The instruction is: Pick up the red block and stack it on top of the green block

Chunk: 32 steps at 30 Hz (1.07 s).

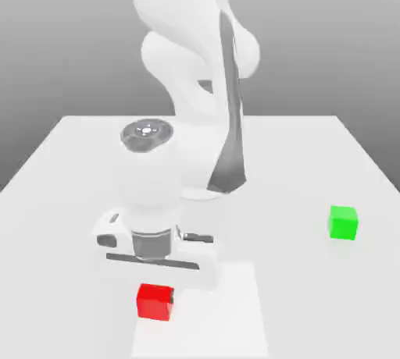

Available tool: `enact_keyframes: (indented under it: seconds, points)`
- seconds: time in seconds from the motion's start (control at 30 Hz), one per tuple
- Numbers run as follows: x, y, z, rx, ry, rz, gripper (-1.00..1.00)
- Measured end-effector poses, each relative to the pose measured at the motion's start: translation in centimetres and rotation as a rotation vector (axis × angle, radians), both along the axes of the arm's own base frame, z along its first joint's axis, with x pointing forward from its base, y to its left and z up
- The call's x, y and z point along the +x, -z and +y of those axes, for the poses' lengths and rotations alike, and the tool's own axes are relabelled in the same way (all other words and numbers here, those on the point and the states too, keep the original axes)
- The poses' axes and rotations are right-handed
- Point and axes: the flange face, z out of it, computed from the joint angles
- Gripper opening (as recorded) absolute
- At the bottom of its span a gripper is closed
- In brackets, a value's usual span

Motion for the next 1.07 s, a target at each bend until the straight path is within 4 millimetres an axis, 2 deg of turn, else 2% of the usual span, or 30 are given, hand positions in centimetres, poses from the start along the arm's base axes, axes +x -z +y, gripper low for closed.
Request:
enact_keyframes:
  seconds: [0.1, 0.13, 0.17, 0.23, 0.37, 0.47, 0.63, 0.73, 0.77, 0.83, 0.97, 1.0, 1.07]
  points:
    - [0.0, -3.1, 0.0, 0.0, 0.0, 0.0, -1.0]
    - [-0.1, -3.9, 0.9, 0.003, -0.028, 0.0, -1.0]
    - [0.0, -4.5, 3.1, 0.008, -0.101, -0.001, -1.0]
    - [-0.5, -5.3, 9.0, 0.018, -0.294, -0.004, -1.0]
    - [-3.6, -6.4, 19.4, 0.032, -0.677, -0.006, -1.0]
    - [-7.2, -7.1, 25.3, 0.036, -0.944, -0.006, -1.0]
    - [-14.7, -7.9, 32.7, 0.025, -1.371, -0.004, -1.0]
    - [-20.1, -8.2, 36.0, 0.009, -1.633, 0.0, -1.0]
    - [-21.2, -7.8, 36.7, 0.003, -1.688, 0.0, -1.0]
    - [-21.9, -6.5, 37.2, -0.003, -1.728, 0.0, -1.0]
    - [-22.1, -3.0, 37.2, -0.005, -1.736, 0.0, -1.0]
    - [-22.2, -2.2, 37.2, -0.003, -1.738, 0.001, 1.0]
    - [-22.2, -2.2, 37.2, -0.003, -1.739, 0.001, 1.0]
